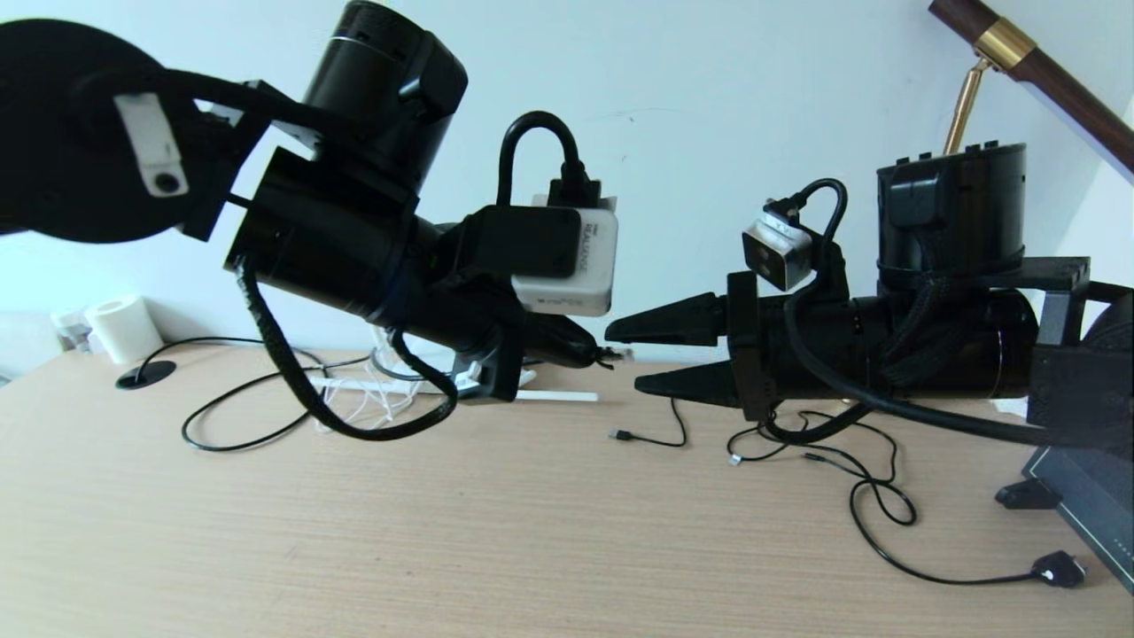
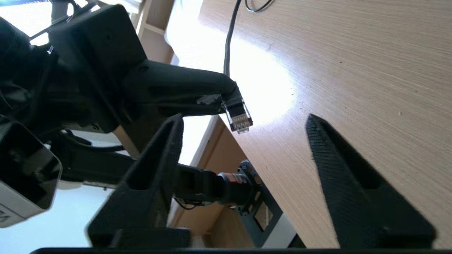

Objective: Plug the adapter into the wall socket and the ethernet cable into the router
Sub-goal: Hand it to the other hand

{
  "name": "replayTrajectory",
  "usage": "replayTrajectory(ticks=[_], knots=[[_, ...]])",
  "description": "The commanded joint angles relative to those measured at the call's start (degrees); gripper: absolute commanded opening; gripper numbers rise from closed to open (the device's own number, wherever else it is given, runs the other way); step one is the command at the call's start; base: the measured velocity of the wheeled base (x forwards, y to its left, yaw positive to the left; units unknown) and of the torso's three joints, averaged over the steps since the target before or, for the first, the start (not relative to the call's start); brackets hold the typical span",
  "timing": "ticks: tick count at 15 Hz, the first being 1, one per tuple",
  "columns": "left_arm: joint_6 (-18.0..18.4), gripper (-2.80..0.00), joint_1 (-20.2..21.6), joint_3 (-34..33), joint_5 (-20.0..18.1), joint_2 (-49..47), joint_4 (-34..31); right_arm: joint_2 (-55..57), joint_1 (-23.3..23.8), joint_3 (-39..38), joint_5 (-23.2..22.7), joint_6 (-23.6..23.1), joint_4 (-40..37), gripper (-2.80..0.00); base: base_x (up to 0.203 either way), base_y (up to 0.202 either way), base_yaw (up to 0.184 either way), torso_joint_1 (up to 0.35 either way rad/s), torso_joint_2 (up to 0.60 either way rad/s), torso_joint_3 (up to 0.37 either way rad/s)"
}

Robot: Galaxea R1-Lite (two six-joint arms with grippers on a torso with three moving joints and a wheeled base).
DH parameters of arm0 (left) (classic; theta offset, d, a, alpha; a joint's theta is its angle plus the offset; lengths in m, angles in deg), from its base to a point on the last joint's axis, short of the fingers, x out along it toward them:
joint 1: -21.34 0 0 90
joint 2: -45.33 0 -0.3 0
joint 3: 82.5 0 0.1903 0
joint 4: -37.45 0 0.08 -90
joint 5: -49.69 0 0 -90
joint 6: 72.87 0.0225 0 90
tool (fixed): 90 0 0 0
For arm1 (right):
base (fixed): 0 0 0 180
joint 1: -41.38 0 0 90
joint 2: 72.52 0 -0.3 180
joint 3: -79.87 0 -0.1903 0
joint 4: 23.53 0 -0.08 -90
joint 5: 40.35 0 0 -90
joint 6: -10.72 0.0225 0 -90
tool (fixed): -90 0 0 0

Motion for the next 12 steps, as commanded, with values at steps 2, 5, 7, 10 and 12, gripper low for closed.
replayTrajectory(ticks=[2,5,7,10,12], knots=[[0.4,-2.80,0.0,0.0,-0.2,-0.2,-0.2,0.1,-0.2,0.0,-0.3,0.3,0.1,-2.80,0.000,0.000,0.000,0.000,0.00,0.000],[0.4,-2.80,-0.1,-0.1,-0.2,-0.7,1.5,0.0,-0.3,0.0,-0.3,0.4,0.1,-2.80,0.000,0.000,0.000,0.000,0.00,0.000],[0.4,-2.80,-0.4,-0.2,-0.2,-0.7,1.4,0.1,-0.4,0.0,-0.4,0.4,0.1,-2.80,0.000,0.000,0.000,0.000,0.00,0.000],[0.2,-2.80,-0.6,-0.5,-0.2,-0.5,1.3,0.2,-0.4,0.0,-0.4,0.3,0.1,-2.80,0.000,0.000,0.000,0.000,0.00,0.000],[0.3,-2.80,-0.6,-0.5,-0.2,-0.3,1.0,0.2,-0.4,-0.1,-0.3,0.3,0.1,-2.80,0.000,0.000,0.000,0.000,0.00,0.000]])
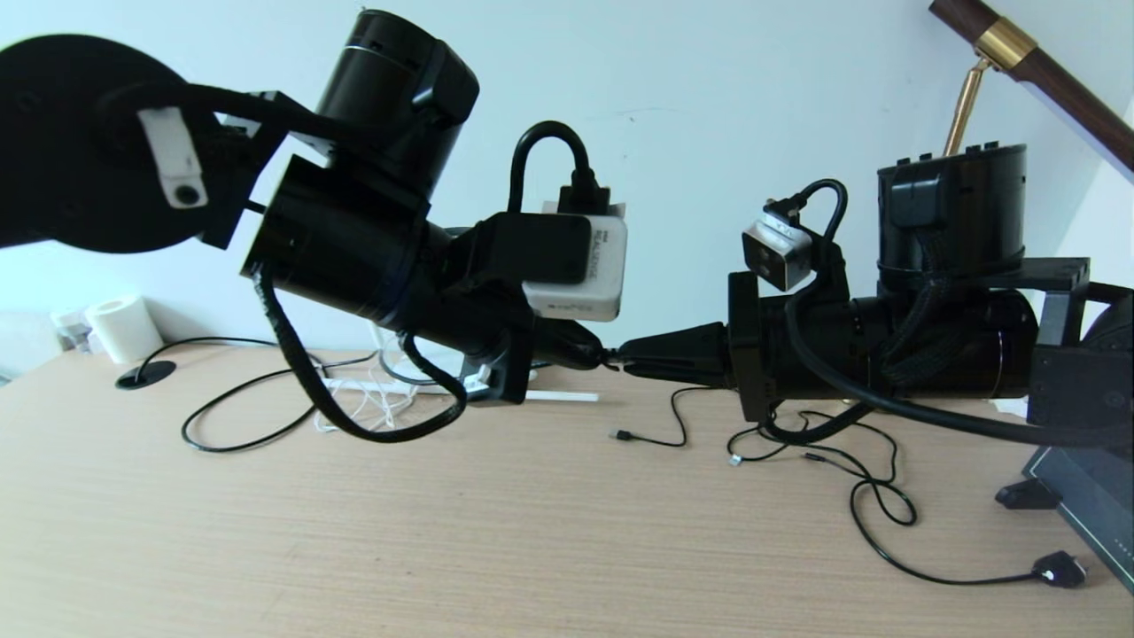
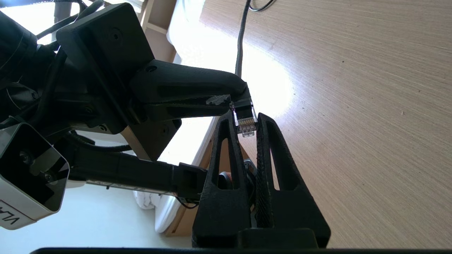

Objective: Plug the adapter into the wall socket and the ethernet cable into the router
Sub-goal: Hand it to the other hand

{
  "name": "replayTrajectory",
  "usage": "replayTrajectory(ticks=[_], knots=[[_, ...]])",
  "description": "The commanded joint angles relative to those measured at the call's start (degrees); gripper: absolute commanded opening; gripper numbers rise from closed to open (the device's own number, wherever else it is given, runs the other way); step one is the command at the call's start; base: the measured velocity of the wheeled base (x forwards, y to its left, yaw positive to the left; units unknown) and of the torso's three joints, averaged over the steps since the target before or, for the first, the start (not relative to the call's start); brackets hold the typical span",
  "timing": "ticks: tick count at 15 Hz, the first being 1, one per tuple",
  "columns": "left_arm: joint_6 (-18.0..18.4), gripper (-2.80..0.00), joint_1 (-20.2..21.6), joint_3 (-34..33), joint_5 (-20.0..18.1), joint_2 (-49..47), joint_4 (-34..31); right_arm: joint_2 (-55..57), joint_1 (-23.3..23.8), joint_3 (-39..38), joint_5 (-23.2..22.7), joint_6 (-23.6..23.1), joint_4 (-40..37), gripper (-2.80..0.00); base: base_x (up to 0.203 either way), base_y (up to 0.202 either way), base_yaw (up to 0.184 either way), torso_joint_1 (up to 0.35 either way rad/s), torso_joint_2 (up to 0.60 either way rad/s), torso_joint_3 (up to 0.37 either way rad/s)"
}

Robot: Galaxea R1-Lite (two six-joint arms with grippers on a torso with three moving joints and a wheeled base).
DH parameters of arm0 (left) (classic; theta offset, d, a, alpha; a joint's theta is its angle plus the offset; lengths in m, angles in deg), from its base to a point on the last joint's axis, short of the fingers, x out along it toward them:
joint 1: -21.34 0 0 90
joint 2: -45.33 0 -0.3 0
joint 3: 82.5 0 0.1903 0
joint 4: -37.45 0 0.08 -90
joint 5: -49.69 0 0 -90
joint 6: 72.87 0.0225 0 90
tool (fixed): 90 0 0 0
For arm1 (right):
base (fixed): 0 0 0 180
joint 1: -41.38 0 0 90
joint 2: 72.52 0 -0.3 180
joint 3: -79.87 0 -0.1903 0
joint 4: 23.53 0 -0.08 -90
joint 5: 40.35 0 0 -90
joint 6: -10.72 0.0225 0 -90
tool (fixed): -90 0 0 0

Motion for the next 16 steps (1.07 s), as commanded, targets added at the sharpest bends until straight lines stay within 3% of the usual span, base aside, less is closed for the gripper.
replayTrajectory(ticks=[1,2,8,10,16], knots=[[0.3,-2.80,0.0,0.0,-0.2,0.2,-0.5,0.1,0.0,0.0,-0.1,0.3,0.1,-2.80,0.000,0.000,0.000,0.000,0.00,0.000],[0.3,0.00,0.0,0.0,-0.2,0.2,-0.5,0.1,0.0,0.0,-0.1,0.3,0.1,-2.80,0.000,0.000,0.000,0.000,0.00,0.000],[0.4,0.00,0.0,-2.2,-0.1,2.5,0.1,-0.2,0.0,0.0,0.1,0.4,0.1,-2.80,0.000,0.000,0.000,0.000,0.00,0.000],[0.8,0.00,0.3,-5.8,0.0,6.7,0.9,-1.6,0.3,0.4,0.0,3.3,0.1,-2.80,0.000,0.000,0.000,0.000,0.00,0.000],[1.0,0.00,4.9,-24.8,-2.6,20.0,22.3,1.9,1.6,7.9,-5.5,17.9,-0.2,-2.80,0.000,0.000,0.000,0.000,0.00,0.000]])
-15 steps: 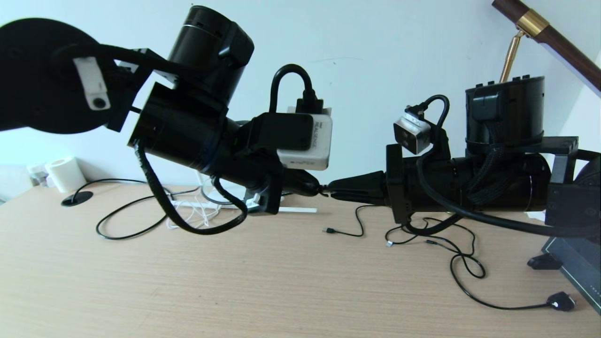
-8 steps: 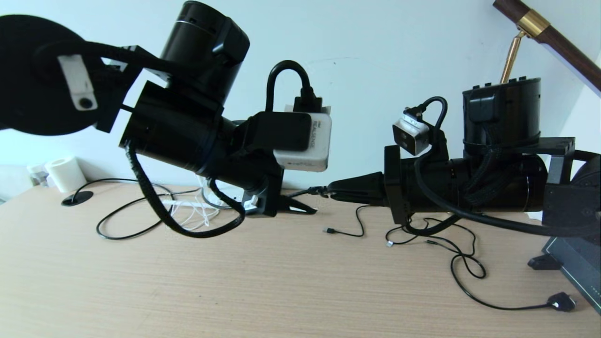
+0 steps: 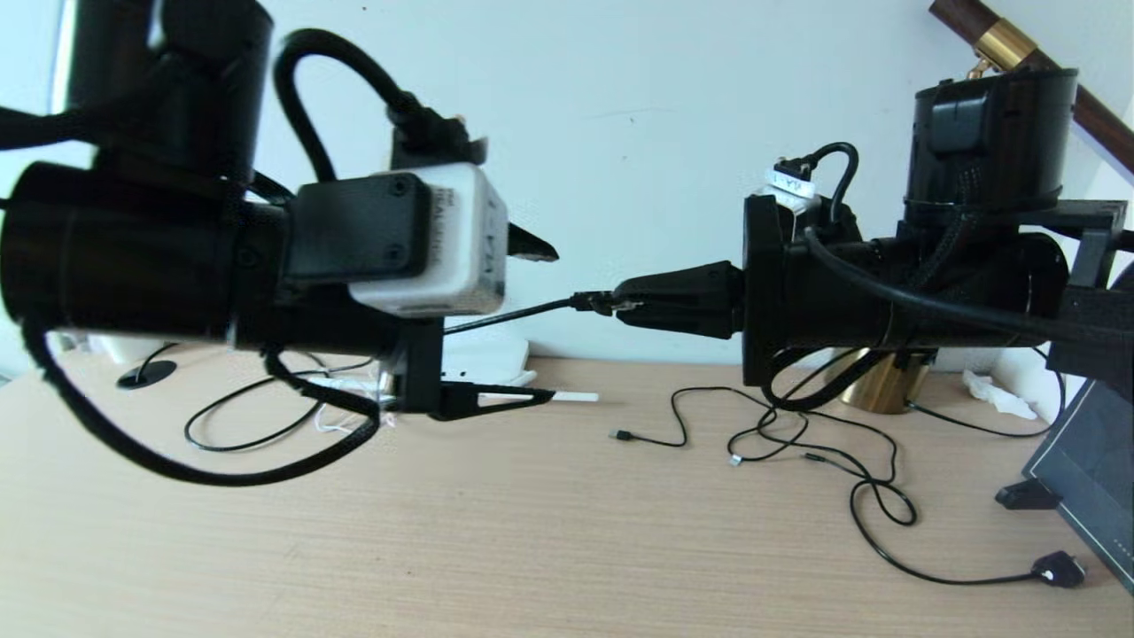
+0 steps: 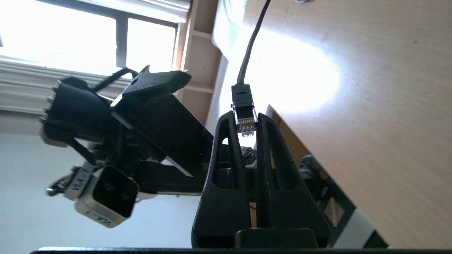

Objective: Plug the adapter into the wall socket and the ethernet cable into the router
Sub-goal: Hand it to the other hand

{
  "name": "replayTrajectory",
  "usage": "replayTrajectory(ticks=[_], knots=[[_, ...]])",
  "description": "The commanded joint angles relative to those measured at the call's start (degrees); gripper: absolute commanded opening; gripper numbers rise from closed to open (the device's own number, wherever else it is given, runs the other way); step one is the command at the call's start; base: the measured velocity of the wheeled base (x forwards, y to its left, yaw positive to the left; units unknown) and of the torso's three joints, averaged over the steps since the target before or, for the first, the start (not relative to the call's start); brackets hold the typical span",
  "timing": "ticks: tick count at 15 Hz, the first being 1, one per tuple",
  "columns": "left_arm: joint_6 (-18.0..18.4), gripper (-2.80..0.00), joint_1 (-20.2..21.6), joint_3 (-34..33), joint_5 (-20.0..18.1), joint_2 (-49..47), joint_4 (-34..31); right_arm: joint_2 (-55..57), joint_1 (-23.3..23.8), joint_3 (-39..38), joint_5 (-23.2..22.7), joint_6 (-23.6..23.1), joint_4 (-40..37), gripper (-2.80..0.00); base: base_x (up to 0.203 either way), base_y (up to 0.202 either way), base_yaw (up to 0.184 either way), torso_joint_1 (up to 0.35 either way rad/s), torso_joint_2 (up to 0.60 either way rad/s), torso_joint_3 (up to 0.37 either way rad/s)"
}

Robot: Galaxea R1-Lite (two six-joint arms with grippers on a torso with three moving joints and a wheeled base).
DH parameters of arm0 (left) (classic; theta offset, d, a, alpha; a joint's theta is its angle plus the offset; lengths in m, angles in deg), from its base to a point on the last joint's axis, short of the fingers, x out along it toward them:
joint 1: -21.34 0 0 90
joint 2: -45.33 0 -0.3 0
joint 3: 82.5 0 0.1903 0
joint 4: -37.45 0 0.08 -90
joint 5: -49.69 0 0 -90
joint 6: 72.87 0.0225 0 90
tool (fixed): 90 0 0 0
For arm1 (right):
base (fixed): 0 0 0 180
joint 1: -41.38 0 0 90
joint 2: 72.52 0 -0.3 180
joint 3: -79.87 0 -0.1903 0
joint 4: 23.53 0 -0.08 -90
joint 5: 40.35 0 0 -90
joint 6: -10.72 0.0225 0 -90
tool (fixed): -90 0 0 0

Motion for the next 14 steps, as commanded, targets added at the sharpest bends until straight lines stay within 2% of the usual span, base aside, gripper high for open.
replayTrajectory(ticks=[1,3,4,6,8,10,13,14], knots=[[0.5,0.00,2.3,-6.4,-0.8,4.9,8.3,2.5,1.0,1.4,-2.0,4.9,0.0,-2.80,0.000,0.000,0.000,0.000,0.00,0.000],[0.5,0.00,3.1,-11.1,-2.7,4.4,20.3,2.9,2.5,1.1,-6.3,7.3,-0.9,-2.80,0.000,0.000,0.000,0.000,0.00,0.000],[0.5,0.00,3.8,-13.4,-4.0,4.0,25.2,2.9,3.4,1.1,-6.6,7.4,-1.7,-2.80,0.000,0.000,0.000,0.000,0.00,0.000],[0.7,0.00,5.9,-17.6,-7.2,3.5,32.7,2.8,6.2,1.2,-8.7,7.5,-2.7,-2.80,0.000,0.000,0.000,0.000,0.00,0.000],[0.9,0.00,6.7,-21.5,-8.4,2.8,37.7,2.9,7.7,1.9,-13.9,7.9,-4.1,-2.80,0.000,0.000,0.000,0.000,0.00,0.000],[0.8,0.00,6.9,-24.6,-9.7,1.8,42.2,4.0,8.5,2.4,-14.4,8.0,-4.3,-2.80,0.000,0.000,0.000,0.000,0.00,0.000],[0.9,0.00,7.2,-30.3,-10.5,1.3,45.4,5.9,8.6,5.0,-15.3,13.6,-4.2,-2.80,0.000,0.000,0.000,0.000,0.00,0.000],[0.9,0.00,7.2,-31.5,-10.7,0.8,47.1,6.1,8.6,5.1,-17.1,13.8,-4.2,-2.80,0.000,0.000,0.000,0.000,0.00,0.000]])
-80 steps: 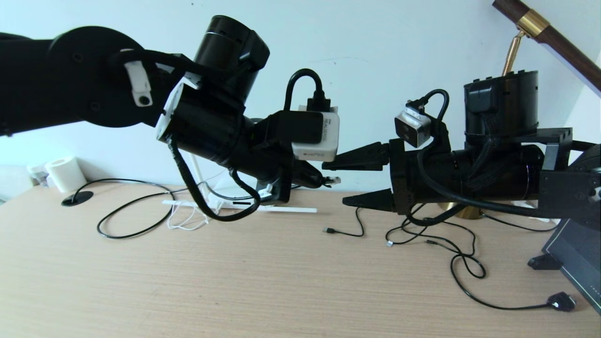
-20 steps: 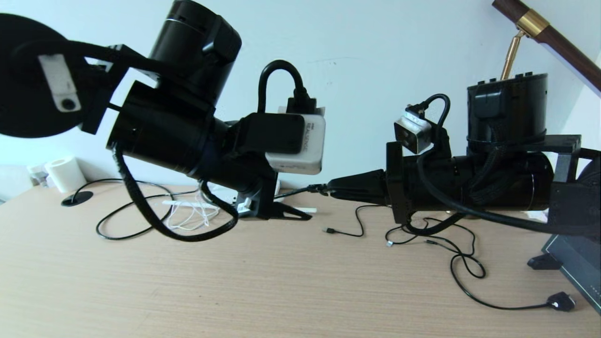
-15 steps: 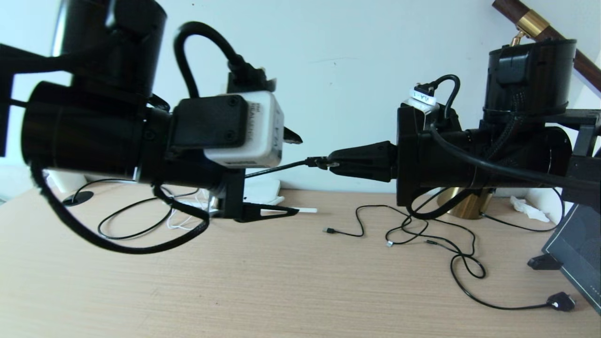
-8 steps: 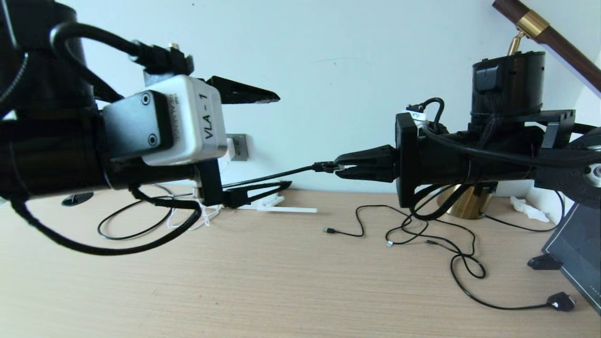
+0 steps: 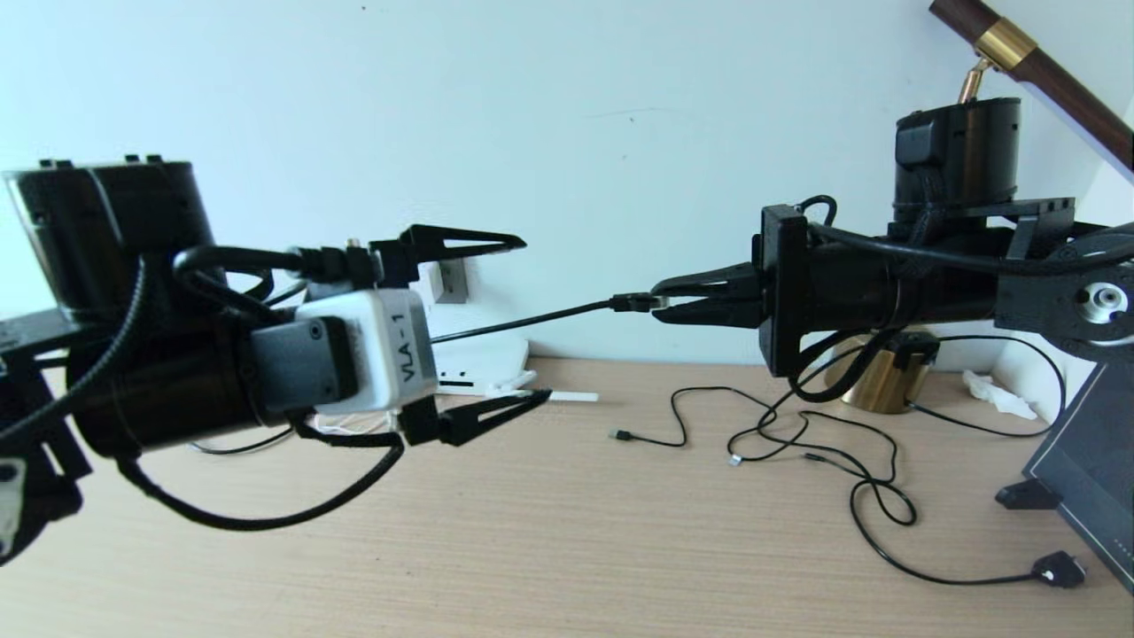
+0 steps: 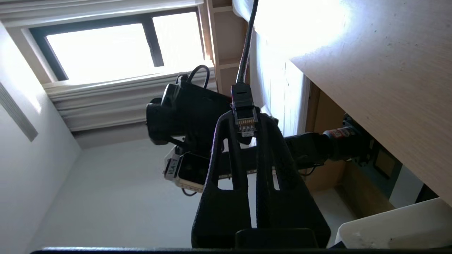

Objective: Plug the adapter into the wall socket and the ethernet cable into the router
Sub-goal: Hand it to the other hand

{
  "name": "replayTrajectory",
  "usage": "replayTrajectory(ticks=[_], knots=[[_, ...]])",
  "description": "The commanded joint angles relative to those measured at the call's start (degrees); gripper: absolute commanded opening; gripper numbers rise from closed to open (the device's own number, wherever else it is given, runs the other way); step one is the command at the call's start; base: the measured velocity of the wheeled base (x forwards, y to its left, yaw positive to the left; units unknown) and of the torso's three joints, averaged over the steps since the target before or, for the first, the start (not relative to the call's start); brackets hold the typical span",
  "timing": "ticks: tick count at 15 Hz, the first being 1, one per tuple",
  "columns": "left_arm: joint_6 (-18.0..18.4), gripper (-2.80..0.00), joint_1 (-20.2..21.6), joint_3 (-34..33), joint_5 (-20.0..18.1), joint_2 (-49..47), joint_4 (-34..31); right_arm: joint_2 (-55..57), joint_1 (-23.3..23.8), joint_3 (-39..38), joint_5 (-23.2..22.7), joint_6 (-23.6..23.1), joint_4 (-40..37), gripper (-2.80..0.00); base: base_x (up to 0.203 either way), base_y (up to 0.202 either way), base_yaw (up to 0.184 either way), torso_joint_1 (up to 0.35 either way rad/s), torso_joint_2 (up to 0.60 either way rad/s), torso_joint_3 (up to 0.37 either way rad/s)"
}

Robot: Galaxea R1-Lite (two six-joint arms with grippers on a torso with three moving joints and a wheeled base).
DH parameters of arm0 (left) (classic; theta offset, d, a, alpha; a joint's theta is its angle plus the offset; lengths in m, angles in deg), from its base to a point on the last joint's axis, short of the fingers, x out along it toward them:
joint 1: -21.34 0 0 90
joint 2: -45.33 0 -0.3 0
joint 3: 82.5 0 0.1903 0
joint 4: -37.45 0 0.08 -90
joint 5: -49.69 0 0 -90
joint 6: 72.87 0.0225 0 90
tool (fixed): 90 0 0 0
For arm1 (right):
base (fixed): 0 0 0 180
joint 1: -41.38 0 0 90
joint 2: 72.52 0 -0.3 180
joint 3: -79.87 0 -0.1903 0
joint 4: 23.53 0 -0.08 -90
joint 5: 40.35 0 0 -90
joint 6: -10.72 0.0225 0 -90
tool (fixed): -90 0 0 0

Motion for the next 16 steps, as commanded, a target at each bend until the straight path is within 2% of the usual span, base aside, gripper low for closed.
replayTrajectory(ticks=[1,4,7,10,13,16], knots=[[0.5,0.00,0.1,-3.0,-0.4,-1.5,2.7,1.2,0.0,0.5,-2.2,0.8,0.0,-2.80,0.000,0.000,0.000,0.000,0.00,0.000],[0.6,0.00,1.1,-3.9,-0.4,-3.0,7.1,2.4,-1.0,1.9,-2.9,3.1,-0.6,-2.80,0.000,0.000,0.000,0.000,0.00,0.000],[0.7,0.00,2.4,-2.8,-5.0,-4.8,9.6,3.5,-1.6,3.7,-2.9,3.5,-2.2,-2.80,0.000,0.000,0.000,0.000,0.00,0.000],[0.6,0.00,2.6,-2.6,-5.4,-4.9,10.5,4.5,-3.3,4.8,-3.1,4.0,-2.3,-2.80,0.000,0.000,0.000,0.000,0.00,0.000],[0.6,0.00,2.6,-2.5,-7.9,-4.8,11.9,4.5,-5.4,5.8,-3.4,5.7,-2.3,-2.80,0.000,0.000,0.000,0.000,0.00,0.000],[0.5,0.00,2.7,-2.4,-8.4,-4.4,13.1,4.3,-5.8,5.9,-5.6,6.1,-2.3,-2.80,0.000,0.000,0.000,0.000,0.00,0.000]])
